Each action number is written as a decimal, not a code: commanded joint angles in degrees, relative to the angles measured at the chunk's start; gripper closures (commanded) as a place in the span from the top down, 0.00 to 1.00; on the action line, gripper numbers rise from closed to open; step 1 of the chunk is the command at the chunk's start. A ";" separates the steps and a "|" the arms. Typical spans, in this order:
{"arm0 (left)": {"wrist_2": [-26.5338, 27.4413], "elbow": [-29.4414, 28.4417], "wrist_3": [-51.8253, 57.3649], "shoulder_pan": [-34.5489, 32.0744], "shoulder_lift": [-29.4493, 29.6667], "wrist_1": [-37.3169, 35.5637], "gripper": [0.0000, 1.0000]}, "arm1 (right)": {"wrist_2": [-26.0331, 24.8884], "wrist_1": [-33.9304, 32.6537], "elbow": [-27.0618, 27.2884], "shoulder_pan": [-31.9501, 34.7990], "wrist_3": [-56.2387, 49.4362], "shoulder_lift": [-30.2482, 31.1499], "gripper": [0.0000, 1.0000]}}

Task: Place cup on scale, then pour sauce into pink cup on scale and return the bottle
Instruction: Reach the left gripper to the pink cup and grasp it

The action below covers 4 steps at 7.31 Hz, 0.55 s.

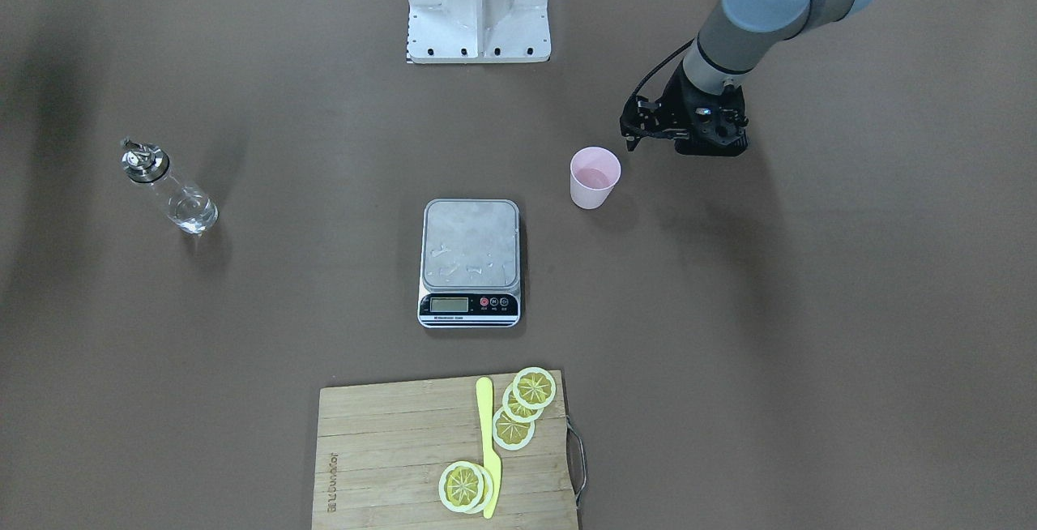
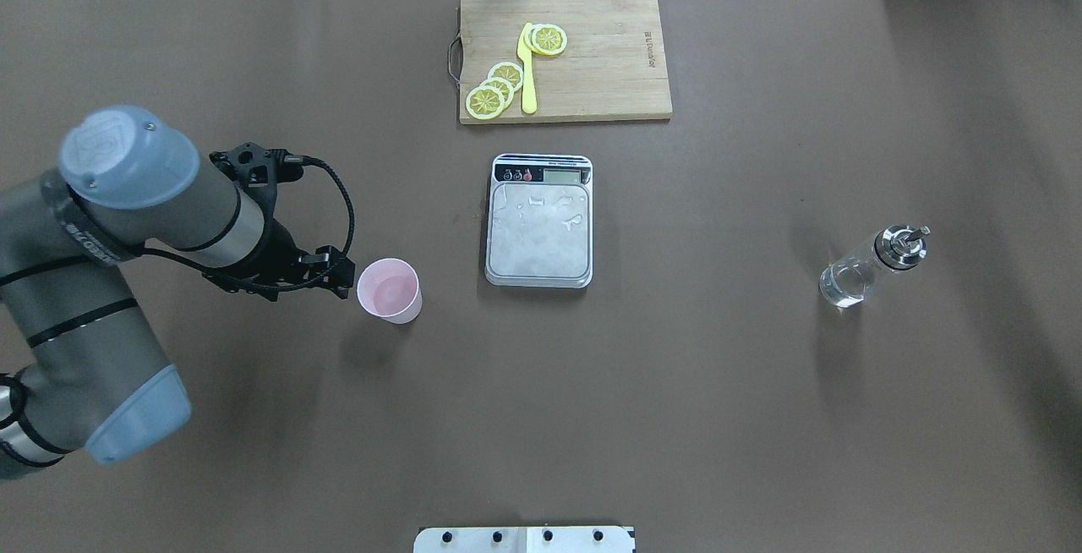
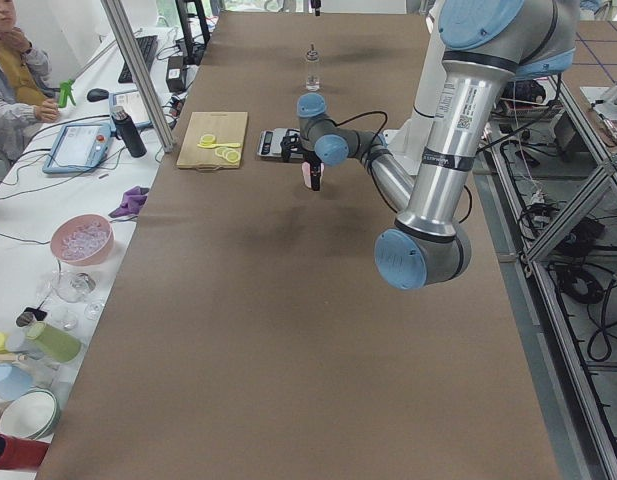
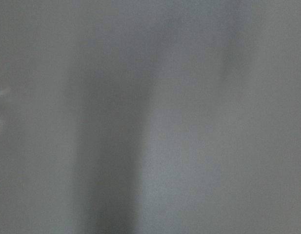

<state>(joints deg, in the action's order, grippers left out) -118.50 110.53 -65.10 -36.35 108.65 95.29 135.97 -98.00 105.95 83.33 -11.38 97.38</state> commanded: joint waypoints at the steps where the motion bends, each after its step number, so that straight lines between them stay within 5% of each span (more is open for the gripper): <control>1: 1.52 -1.98 -0.47 0.93 2.71 -0.37 0.93 | 0.44 1.32 -0.04 -0.09 -0.22 0.18 1.00; 3: 1.69 -4.43 -0.55 0.93 4.37 -0.28 0.91 | 0.44 1.32 -0.04 -0.09 -0.22 0.18 1.00; 4: 1.60 -6.01 -0.64 1.01 5.43 -0.28 0.80 | 0.35 1.32 -0.13 -0.09 -0.22 0.26 1.00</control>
<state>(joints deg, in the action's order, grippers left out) -116.91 106.43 -65.64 -35.41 112.84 94.99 136.38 -96.70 105.88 83.24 -11.60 97.58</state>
